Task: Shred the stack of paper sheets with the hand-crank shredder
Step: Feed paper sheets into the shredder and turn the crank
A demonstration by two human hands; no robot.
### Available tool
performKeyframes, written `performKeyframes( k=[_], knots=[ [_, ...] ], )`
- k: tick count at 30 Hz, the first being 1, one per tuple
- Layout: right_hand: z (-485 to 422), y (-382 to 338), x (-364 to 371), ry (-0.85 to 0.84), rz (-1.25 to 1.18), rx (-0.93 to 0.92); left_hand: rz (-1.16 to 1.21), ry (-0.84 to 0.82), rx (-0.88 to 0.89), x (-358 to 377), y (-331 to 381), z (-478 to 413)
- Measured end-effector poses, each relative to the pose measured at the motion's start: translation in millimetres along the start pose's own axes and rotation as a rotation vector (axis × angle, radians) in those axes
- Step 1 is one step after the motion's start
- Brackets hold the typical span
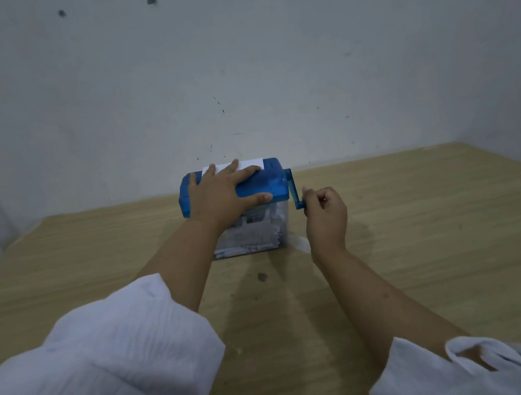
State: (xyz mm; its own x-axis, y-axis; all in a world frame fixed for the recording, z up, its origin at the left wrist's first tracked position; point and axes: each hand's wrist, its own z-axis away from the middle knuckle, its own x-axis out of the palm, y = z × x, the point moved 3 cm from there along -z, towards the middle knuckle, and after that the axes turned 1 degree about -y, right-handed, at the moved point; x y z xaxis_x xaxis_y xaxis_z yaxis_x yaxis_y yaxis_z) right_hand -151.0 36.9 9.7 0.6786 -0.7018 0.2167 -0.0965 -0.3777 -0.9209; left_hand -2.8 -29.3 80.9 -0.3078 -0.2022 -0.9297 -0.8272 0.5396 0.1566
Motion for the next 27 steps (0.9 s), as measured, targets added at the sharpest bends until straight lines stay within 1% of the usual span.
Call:
performKeyframes(
  k=[3, 6, 10, 14, 16, 19, 21, 23, 27],
  knots=[
    [-7, -10, 7, 0.061, -0.085, -0.011, -0.006, 0.009, 0.013, 0, 0, -2],
    [-14, -18, 11, 0.1, -0.069, -0.059, 0.0, -0.005, 0.011, 0, 0, -2],
    [-16, -21, 14, 0.16, -0.137, -0.078, -0.015, 0.002, 0.029, 0, 0, -3],
    [-20, -15, 17, 0.144, -0.18, -0.052, -0.025, 0.023, 0.038, 3, -1, -5],
    [-17, -9, 10, 0.062, -0.125, -0.098, -0.036, 0.022, 0.042, 6, -2, -5],
    [-14, -11, 0, -0.175, -0.004, -0.317, -0.046, 0.028, 0.044, 6, -3, -7],
    [-17, -12, -6, -0.309, 0.156, -0.445, -0.057, 0.026, 0.041, 5, -4, -7],
    [-24, -10, -10, -0.389, 0.328, -0.536, -0.055, 0.018, 0.039, 6, -3, -6],
    [-43, -11, -11, -0.539, 0.53, -0.679, -0.054, 0.01, 0.044, 7, -3, -5]
  ],
)
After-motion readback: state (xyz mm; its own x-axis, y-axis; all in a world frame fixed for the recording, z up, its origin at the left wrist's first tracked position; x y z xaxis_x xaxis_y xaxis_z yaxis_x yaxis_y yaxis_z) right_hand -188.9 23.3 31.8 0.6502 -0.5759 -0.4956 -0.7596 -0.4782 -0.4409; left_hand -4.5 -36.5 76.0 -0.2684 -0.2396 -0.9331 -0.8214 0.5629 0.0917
